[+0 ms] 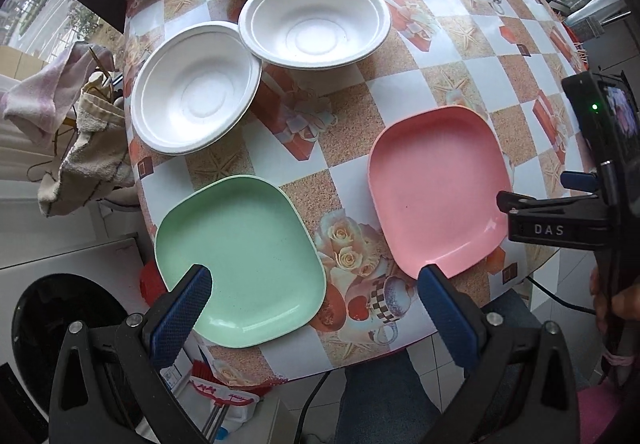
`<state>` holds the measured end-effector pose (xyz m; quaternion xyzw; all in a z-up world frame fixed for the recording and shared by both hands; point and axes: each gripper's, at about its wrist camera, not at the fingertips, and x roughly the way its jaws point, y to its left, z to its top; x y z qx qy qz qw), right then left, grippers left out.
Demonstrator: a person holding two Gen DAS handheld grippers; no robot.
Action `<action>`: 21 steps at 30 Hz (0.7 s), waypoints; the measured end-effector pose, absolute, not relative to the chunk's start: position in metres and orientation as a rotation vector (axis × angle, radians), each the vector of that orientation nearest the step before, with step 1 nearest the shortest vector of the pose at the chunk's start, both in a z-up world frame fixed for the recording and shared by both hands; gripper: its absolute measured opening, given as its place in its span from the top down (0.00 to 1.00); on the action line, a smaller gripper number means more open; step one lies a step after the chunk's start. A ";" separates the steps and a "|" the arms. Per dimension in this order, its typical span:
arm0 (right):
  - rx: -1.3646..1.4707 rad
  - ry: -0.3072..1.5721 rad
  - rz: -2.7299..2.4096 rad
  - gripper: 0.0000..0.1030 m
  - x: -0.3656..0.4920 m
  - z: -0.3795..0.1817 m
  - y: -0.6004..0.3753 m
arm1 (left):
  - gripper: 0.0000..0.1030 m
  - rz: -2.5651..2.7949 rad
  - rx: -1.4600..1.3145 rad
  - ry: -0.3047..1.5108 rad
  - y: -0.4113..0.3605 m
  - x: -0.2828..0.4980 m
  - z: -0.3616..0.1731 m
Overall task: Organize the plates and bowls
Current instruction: 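Move both tools toward the pink plate, then close both grippers on the rim of the pink plate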
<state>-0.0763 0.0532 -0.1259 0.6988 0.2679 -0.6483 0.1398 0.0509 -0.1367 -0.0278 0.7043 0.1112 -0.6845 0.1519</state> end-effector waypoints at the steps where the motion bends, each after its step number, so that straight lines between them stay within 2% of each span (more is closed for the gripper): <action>1: 2.006 0.810 -1.867 0.00 -0.079 -0.132 0.049 | 0.00 -1.955 2.017 0.338 -0.136 0.049 -0.031; 3: 1.972 0.912 -1.856 0.00 -0.082 -0.141 0.044 | 0.00 -1.925 2.012 0.360 -0.132 0.044 -0.039; 11: 2.000 0.912 -1.836 0.00 -0.121 -0.117 0.062 | 0.00 -1.853 2.020 0.381 -0.096 0.013 -0.078; 17: 2.112 0.893 -1.874 0.00 -0.154 -0.090 0.088 | 0.00 -1.835 2.048 0.439 -0.067 -0.002 -0.097; 21: 2.096 0.808 -1.830 0.00 -0.174 -0.055 0.077 | 0.00 -1.828 2.058 0.462 -0.052 -0.006 -0.103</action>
